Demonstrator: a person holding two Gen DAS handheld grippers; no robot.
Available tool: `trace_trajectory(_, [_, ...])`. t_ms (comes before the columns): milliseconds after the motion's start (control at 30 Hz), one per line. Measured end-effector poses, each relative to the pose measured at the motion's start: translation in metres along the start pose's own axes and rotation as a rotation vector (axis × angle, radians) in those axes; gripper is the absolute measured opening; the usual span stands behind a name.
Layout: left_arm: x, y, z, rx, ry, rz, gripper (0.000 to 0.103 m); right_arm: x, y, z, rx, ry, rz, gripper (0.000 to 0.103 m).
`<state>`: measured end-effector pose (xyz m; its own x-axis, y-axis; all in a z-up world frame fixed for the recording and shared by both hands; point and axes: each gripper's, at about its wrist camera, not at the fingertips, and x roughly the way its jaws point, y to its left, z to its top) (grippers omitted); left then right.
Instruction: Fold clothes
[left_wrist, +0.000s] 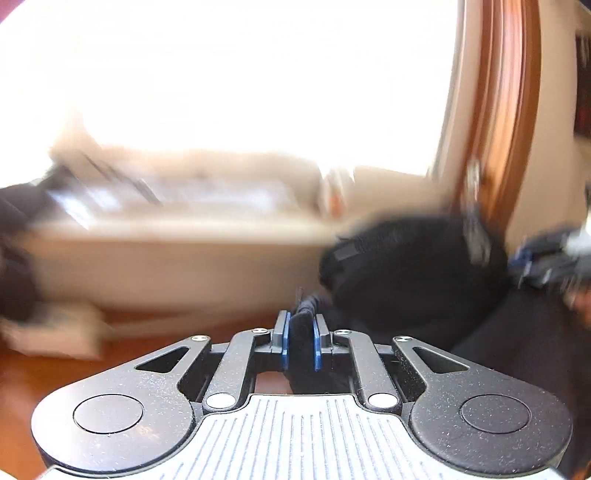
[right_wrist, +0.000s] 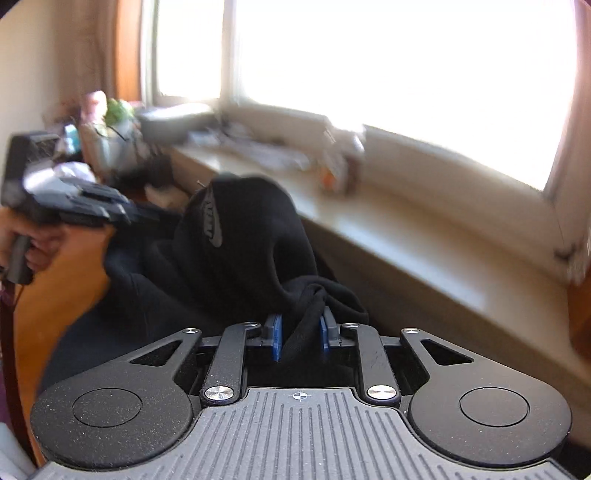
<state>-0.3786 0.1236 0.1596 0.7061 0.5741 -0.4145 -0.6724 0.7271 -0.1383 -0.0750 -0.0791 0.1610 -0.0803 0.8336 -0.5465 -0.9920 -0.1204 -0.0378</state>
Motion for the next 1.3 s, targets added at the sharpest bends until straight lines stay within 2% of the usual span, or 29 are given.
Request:
trace_trajectory(67, [-0.049,0.011,0.019,0.009,-0.082,0.053,0.012,-0.002,0.020,0.013,0.004,-0.044,0.012,0.020])
trace_trajectory(133, [-0.091,0.024,0.031,0.021,-0.125,0.098,0.012,-0.001,0.039,0.024,0.011,-0.077,0.032,0.020])
trace_trajectory(233, [-0.110,0.030,0.009,0.034,-0.057,0.109,0.012,0.008,0.067,0.034,0.023,-0.080,0.081,0.024])
trace_trajectory(400, [-0.131,0.036,-0.038,0.055,0.092,0.111,0.017,0.027,0.099,0.022,-0.039,0.004,0.092,0.029])
trace_trajectory(467, [-0.130,0.039,-0.059,0.048,0.137,0.104,0.017,0.030,0.097,0.014,-0.042,0.038,0.102,0.030])
trace_trajectory(533, [-0.129,0.044,-0.076,0.028,0.162,0.096,0.022,0.031,0.096,0.013,-0.044,0.055,0.103,0.032])
trace_trajectory(633, [-0.135,0.056,-0.079,-0.024,0.134,0.092,0.026,0.028,0.098,0.021,-0.044,0.047,0.098,0.036])
trace_trajectory(700, [-0.138,0.064,-0.075,-0.039,0.119,0.097,0.033,0.028,0.104,0.031,-0.055,0.032,0.100,0.036])
trace_trajectory(867, [-0.141,0.082,-0.064,-0.064,0.090,0.113,0.033,0.049,0.139,0.064,-0.110,0.004,0.144,0.037])
trace_trajectory(1100, [-0.113,0.085,-0.089,-0.118,0.123,0.090,0.033,0.099,0.195,0.099,-0.224,0.040,0.196,0.045])
trace_trajectory(1300, [-0.109,0.085,-0.109,-0.138,0.146,0.061,0.033,0.123,0.219,0.106,-0.277,0.092,0.212,0.049])
